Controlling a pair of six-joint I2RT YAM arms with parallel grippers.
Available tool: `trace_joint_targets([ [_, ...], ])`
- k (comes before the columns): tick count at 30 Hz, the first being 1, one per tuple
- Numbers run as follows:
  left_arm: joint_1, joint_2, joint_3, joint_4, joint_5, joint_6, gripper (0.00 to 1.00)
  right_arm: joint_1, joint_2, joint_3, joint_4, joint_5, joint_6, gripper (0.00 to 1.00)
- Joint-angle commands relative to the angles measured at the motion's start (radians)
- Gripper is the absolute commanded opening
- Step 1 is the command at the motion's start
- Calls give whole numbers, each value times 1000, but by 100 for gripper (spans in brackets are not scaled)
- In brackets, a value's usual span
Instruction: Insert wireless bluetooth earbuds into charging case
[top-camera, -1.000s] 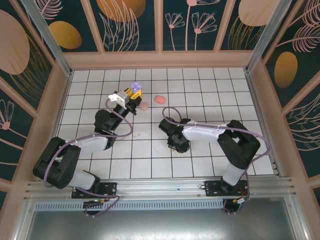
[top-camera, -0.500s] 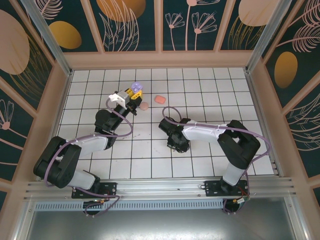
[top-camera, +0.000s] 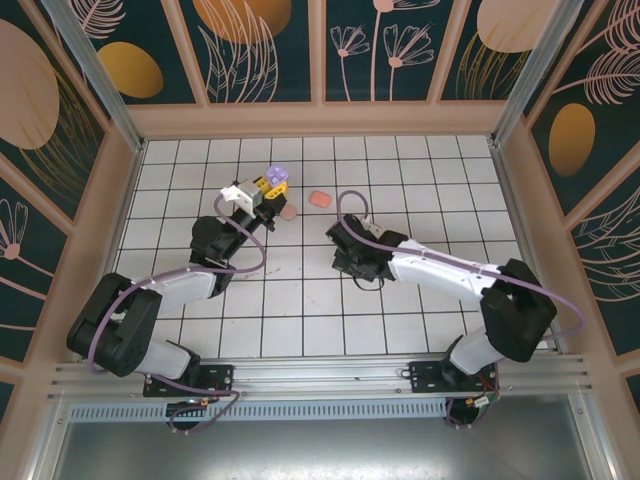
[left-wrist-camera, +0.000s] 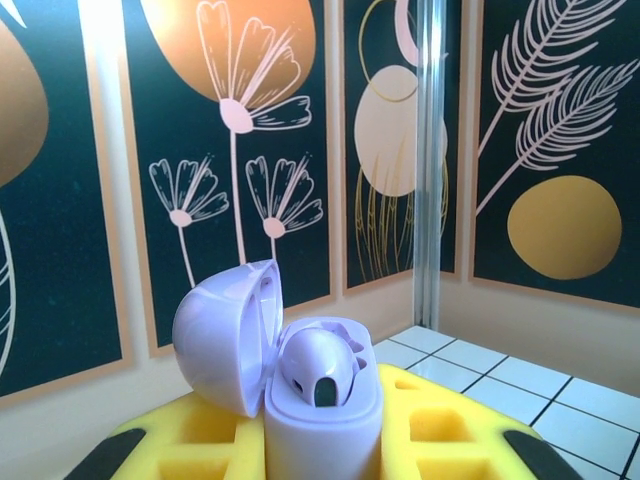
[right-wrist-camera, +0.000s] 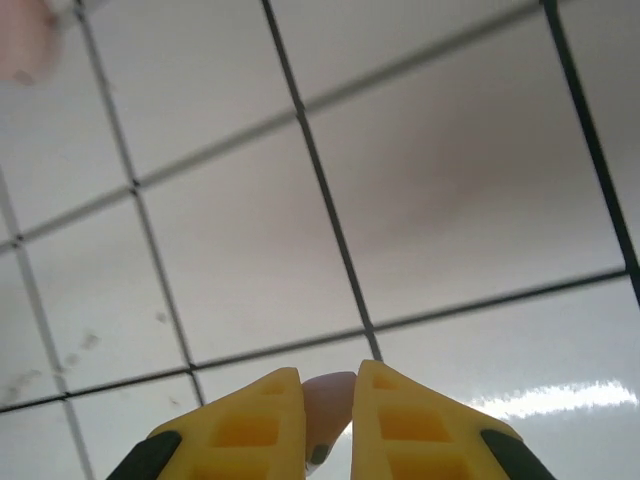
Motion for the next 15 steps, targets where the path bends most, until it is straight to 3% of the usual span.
trace_joint_targets([
  [1,-3,-37,31,-7,68,37,0,-38,-76,59,91,82,-137,14],
  [15,-3,-63,55,-109,306,128,0,-153,-118,363,275,-24,-546,13],
])
